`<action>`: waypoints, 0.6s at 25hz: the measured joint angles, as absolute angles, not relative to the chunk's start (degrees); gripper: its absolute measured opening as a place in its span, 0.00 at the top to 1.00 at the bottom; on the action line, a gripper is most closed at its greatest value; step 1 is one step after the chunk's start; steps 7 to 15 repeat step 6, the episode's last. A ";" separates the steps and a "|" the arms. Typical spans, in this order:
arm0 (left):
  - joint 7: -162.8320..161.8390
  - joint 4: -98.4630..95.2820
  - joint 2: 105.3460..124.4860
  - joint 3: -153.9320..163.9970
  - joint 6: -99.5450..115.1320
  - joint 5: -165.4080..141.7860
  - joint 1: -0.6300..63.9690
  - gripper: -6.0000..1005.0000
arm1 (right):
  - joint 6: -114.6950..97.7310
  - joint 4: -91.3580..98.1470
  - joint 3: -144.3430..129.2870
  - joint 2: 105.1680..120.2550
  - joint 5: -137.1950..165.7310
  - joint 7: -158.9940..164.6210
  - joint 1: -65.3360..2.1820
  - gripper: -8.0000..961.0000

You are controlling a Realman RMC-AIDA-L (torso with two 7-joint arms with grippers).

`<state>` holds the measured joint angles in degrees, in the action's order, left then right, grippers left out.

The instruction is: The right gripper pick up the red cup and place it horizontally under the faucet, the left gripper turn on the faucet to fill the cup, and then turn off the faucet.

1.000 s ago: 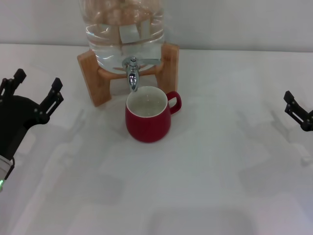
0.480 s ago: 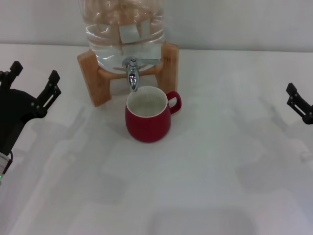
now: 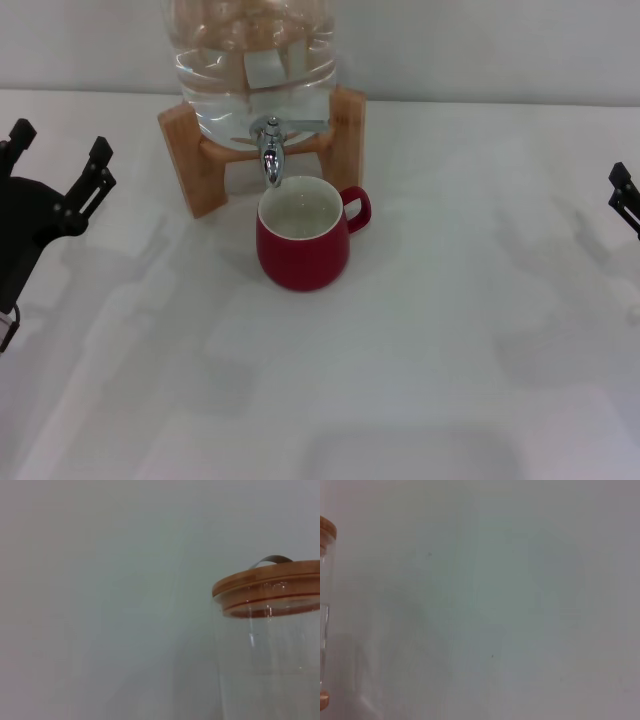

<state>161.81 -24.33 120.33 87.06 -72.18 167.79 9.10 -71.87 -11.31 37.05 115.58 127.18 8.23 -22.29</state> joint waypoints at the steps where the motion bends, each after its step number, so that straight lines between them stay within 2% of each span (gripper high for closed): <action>1: 161.81 -24.30 120.32 87.02 -72.20 167.79 9.17 0.13 | -71.84 -11.31 37.02 115.58 127.18 8.19 -22.28 0.11; 15: 161.80 -24.16 120.32 87.12 -72.25 167.79 9.40 0.13 | -71.81 -11.25 36.86 115.58 127.18 8.02 -22.23 0.11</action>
